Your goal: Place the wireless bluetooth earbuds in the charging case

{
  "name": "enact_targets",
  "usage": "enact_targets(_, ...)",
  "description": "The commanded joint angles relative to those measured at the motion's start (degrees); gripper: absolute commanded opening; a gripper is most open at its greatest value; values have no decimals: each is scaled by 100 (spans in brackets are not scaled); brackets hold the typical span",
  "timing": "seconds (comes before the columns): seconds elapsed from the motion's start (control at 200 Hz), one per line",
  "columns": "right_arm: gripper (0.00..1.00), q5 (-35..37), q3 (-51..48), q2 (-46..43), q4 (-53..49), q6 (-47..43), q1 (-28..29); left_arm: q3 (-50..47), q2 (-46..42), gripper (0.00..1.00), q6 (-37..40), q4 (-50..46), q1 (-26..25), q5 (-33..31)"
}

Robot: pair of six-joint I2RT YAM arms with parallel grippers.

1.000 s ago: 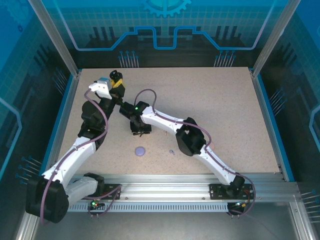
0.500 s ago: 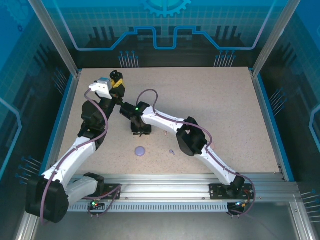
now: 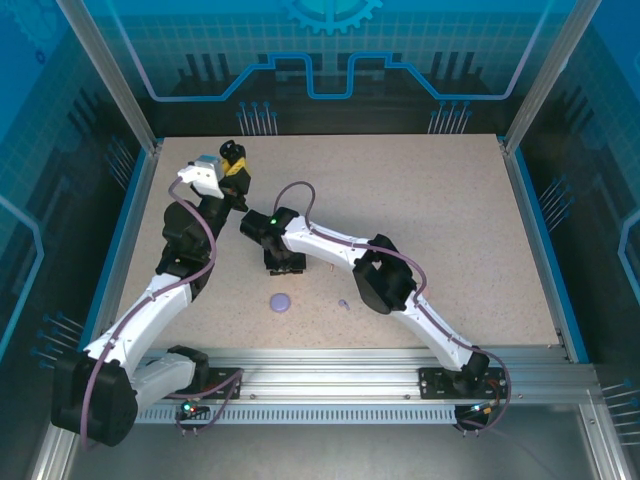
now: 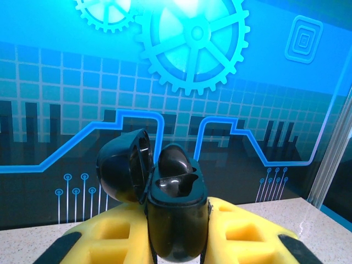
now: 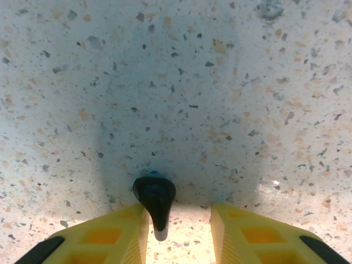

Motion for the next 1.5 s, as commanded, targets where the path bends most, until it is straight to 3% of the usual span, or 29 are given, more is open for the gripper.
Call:
enact_targets(0.0, 36, 130, -74, -188, -83, -117, 79, -20, -60, 0, -113, 202, 56, 119)
enact_targets(0.45, 36, 218, 28, -93, 376, -228, -71, -11, -50, 0, -80, 173, 57, 124)
enact_targets(1.496, 30, 204, 344, 312, 79, -141, -93, -48, -19, 0, -83, 210, 54, 127)
